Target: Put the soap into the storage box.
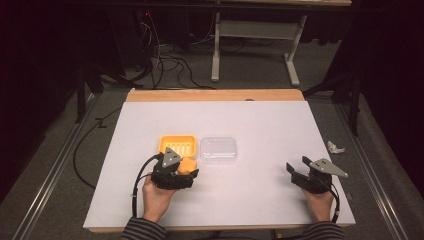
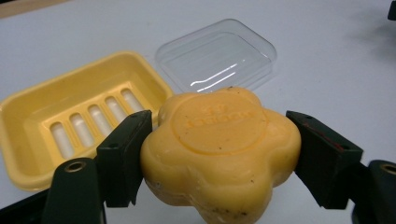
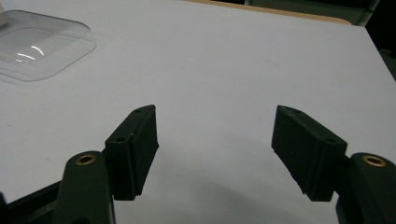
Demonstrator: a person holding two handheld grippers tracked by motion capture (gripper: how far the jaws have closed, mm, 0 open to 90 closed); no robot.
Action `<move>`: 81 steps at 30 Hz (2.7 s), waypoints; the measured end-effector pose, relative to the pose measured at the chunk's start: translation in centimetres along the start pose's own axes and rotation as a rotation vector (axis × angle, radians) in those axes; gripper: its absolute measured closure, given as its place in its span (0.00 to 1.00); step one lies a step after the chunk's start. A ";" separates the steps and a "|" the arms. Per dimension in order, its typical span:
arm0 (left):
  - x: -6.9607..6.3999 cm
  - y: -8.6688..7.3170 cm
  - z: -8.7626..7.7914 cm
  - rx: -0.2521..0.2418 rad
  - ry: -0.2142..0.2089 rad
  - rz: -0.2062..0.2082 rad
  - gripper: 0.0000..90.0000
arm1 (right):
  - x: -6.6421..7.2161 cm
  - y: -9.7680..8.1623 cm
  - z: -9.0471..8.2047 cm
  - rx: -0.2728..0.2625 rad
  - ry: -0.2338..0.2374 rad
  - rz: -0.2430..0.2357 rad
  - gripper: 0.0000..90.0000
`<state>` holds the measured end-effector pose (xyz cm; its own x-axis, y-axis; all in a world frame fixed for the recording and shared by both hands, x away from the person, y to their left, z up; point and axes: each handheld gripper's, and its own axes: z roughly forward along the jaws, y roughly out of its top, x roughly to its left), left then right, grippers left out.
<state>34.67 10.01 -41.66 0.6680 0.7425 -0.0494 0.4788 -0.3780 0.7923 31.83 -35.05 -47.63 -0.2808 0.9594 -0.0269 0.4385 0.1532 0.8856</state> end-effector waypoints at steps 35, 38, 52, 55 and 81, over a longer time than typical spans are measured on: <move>4.9 2.4 0.4 -0.039 0.092 -0.048 0.29 | 0.0 0.0 0.1 0.004 -0.004 -0.009 0.35; 5.4 2.4 0.7 -0.038 0.101 -0.069 0.29 | 0.0 0.0 0.0 0.006 -0.004 -0.006 0.35; 7.2 2.2 2.3 -0.020 0.136 -0.109 0.29 | 0.0 0.0 0.1 0.010 -0.003 -0.010 0.35; 7.5 2.1 2.7 -0.020 0.148 -0.119 0.29 | 0.0 0.0 0.1 0.010 -0.002 -0.010 0.35; 8.1 1.5 6.3 0.053 0.191 -0.117 0.29 | 0.0 0.0 0.1 0.011 -0.004 -0.010 0.35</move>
<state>44.41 11.96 -44.70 0.4887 0.8722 -0.0190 0.5790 -0.3080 0.7550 31.93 -34.98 -47.64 -0.2818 0.9588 -0.0372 0.4448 0.1649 0.8803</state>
